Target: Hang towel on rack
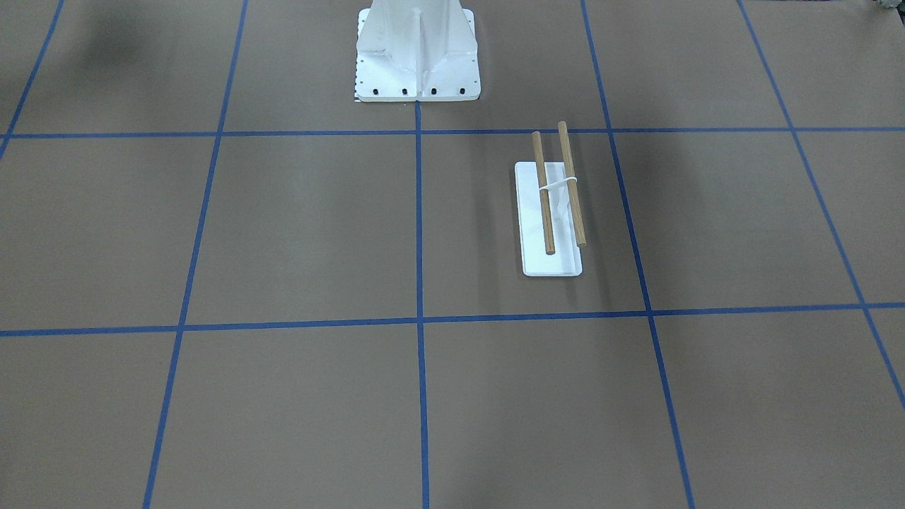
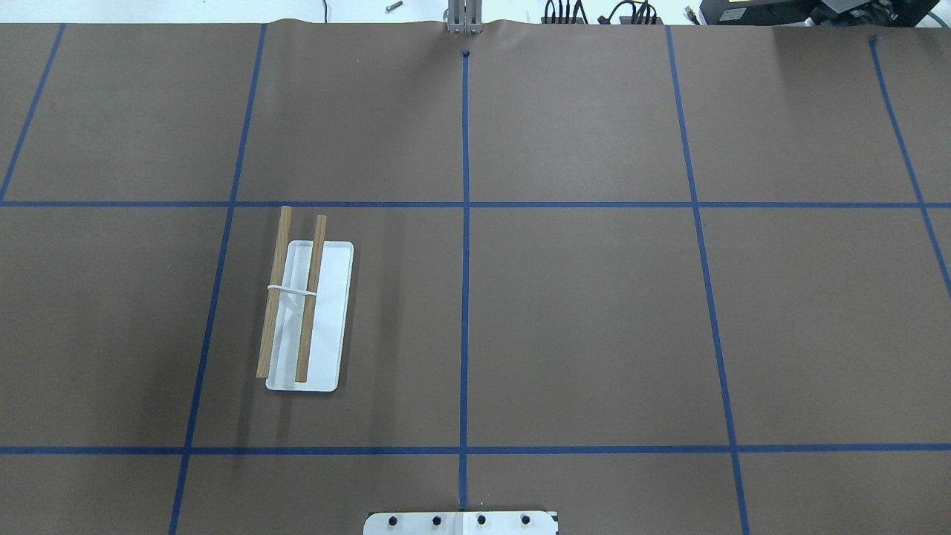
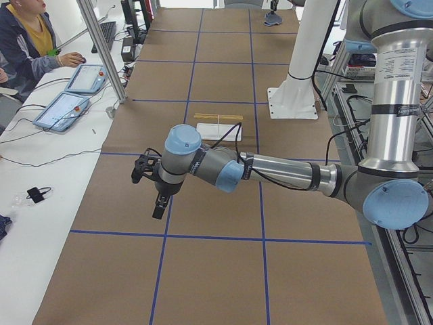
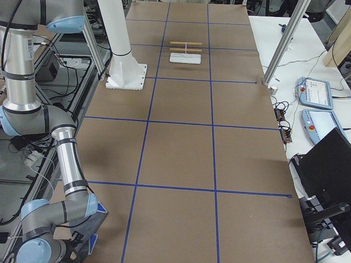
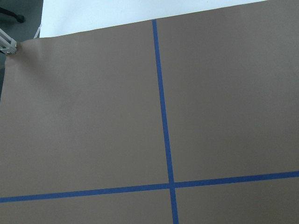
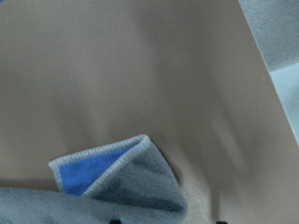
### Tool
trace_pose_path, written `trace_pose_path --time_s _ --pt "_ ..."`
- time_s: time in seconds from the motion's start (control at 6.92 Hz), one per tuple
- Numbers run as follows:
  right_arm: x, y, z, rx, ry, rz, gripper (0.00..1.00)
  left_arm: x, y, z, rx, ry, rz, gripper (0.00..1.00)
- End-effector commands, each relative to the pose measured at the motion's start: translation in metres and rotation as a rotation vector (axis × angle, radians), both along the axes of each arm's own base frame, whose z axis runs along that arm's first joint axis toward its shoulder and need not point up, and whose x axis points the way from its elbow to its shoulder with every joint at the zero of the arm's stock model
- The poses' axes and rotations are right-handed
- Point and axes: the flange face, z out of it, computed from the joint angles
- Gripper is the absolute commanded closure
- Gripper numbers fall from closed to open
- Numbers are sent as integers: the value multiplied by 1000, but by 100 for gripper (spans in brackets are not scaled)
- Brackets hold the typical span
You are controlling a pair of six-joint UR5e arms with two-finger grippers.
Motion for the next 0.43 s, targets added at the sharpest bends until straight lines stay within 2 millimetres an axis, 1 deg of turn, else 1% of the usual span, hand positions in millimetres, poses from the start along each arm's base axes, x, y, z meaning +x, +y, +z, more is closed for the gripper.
trace_pose_path --time_s 0.0,0.29 --pt "2 -2 1 3 0 1 100 -1 0 1 0 -9 -6 1" --pt "9 -8 -3 18 7 4 100 -1 1 1 -2 -9 -4 1"
